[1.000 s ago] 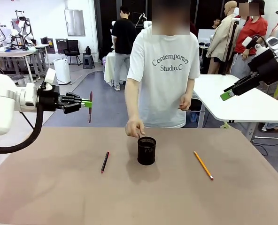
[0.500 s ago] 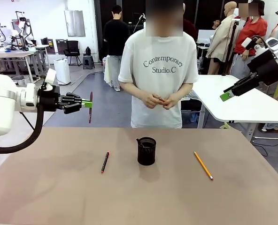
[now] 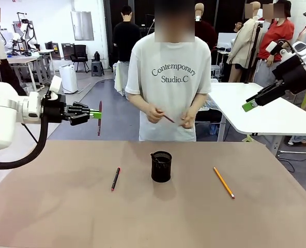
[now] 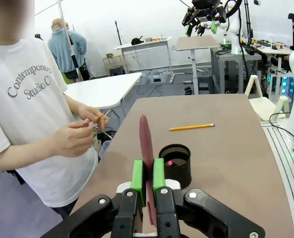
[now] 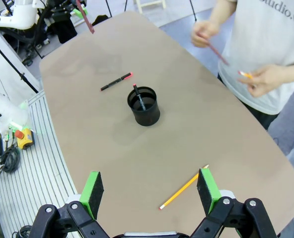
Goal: Place the pens into the pen holder.
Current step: Pick up a writing instrument from the table and place it into the Pen holder.
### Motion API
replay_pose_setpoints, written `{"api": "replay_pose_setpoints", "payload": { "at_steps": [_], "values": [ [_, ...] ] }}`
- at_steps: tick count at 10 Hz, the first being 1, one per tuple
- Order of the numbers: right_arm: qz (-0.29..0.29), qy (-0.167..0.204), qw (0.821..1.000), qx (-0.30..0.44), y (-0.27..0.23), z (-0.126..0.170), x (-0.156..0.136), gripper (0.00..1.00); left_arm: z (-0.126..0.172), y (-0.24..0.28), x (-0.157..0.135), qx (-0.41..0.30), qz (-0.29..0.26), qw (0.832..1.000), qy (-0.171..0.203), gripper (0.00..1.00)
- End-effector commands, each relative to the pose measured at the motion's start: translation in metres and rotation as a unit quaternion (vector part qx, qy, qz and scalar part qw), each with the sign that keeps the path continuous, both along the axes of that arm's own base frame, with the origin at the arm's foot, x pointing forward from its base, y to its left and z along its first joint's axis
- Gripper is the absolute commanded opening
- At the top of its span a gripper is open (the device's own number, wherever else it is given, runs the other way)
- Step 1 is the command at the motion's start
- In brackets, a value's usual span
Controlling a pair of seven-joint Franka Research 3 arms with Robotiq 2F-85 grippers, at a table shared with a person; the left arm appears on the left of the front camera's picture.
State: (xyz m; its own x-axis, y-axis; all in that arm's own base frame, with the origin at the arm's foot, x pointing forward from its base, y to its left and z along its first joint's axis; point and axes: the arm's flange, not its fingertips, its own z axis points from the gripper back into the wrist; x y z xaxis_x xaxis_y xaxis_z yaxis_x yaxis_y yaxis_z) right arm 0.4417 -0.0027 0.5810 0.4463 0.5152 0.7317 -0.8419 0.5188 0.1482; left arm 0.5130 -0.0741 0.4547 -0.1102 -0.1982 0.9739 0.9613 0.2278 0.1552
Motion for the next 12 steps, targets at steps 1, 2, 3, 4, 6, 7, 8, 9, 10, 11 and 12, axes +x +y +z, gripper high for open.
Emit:
{"api": "replay_pose_setpoints", "payload": {
  "at_steps": [1, 2, 3, 4, 6, 7, 8, 9, 10, 11, 12],
  "values": [
    [0.002, -0.003, 1.000, 0.004, 0.0008, 0.0012, 0.0004, 1.00, 0.0023, 0.0000, -0.0008, -0.004, 0.002, 1.000, -0.002, 0.00],
    [0.002, -0.003, 1.000, 0.004, 0.0008, 0.0012, 0.0004, 1.00, 0.0023, 0.0000, -0.0008, -0.004, 0.002, 1.000, -0.002, 0.00],
    [0.002, -0.003, 1.000, 0.004, 0.0008, 0.0012, 0.0004, 1.00, 0.0023, 0.0000, -0.0008, -0.004, 0.002, 1.000, -0.002, 0.00],
    [0.002, -0.003, 1.000, 0.004, 0.0008, 0.0012, 0.0004, 1.00, 0.0023, 0.0000, -0.0008, -0.004, 0.002, 1.000, -0.002, 0.00],
    [0.002, -0.003, 1.000, 0.004, 0.0008, 0.0012, 0.0004, 1.00, 0.0023, 0.0000, -0.0008, -0.004, 0.002, 1.000, -0.002, 0.00],
    [0.002, -0.003, 1.000, 0.004, 0.0008, 0.0012, 0.0004, 1.00, 0.0023, 0.0000, -0.0008, -0.004, 0.002, 1.000, -0.002, 0.00],
    [0.002, -0.003, 1.000, 0.004, 0.0008, 0.0012, 0.0004, 1.00, 0.0023, 0.0000, -0.0008, -0.004, 0.002, 1.000, -0.002, 0.00],
    [0.002, -0.003, 1.000, 0.004, 0.0008, 0.0012, 0.0004, 1.00, 0.0023, 0.0000, -0.0008, -0.004, 0.002, 1.000, -0.002, 0.00],
    [0.002, -0.003, 1.000, 0.004, 0.0008, 0.0012, 0.0004, 1.00, 0.0023, 0.0000, -0.0008, -0.004, 0.002, 1.000, -0.002, 0.00],
    [0.002, -0.003, 1.000, 0.004, 0.0008, 0.0012, 0.0004, 1.00, 0.0023, 0.0000, -0.0008, -0.004, 0.002, 1.000, -0.002, 0.00],
    [0.002, -0.003, 1.000, 0.004, 0.0008, 0.0012, 0.0004, 1.00, 0.0023, 0.0000, -0.0008, -0.004, 0.002, 1.000, -0.002, 0.00]
  ]
}}
